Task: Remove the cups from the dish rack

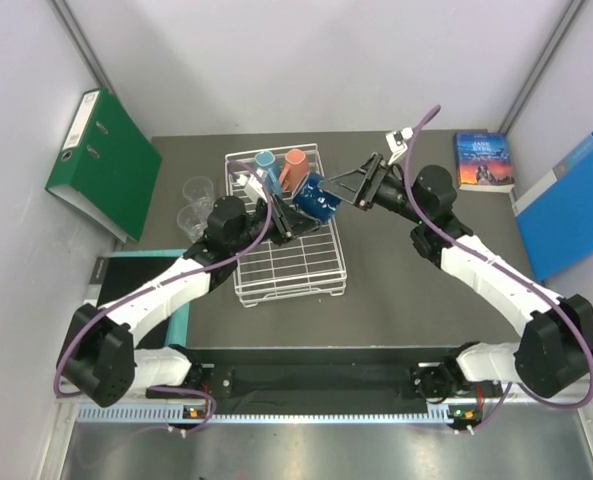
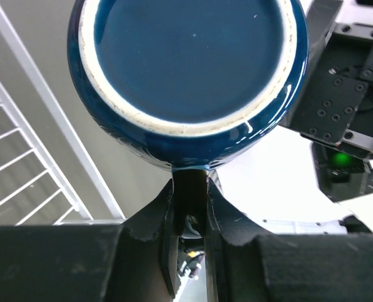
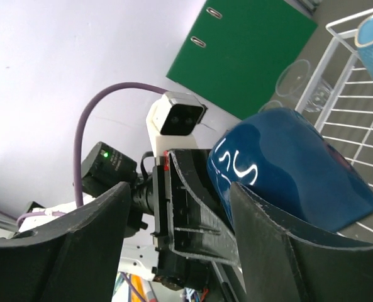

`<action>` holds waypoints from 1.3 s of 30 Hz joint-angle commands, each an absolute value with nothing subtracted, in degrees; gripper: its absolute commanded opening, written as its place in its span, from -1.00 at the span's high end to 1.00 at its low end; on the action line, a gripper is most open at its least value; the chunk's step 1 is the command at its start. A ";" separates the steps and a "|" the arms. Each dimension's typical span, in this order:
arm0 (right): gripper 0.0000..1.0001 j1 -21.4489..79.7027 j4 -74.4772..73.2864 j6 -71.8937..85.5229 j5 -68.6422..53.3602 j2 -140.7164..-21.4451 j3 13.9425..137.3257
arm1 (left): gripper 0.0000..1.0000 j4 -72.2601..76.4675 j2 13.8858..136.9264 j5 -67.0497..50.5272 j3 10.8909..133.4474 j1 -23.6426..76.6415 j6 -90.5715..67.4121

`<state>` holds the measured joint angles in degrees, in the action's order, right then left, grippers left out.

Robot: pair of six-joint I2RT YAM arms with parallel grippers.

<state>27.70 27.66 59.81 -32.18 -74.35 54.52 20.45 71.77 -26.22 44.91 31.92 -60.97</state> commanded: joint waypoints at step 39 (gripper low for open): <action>0.58 25.66 33.49 57.83 -30.14 -75.85 53.00 | 1.00 26.90 76.46 -32.42 54.14 37.53 -57.75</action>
<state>25.69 27.14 60.25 -31.92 -74.81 49.30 21.04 76.29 -23.94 49.67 35.51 -60.73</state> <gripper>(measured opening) 0.293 0.219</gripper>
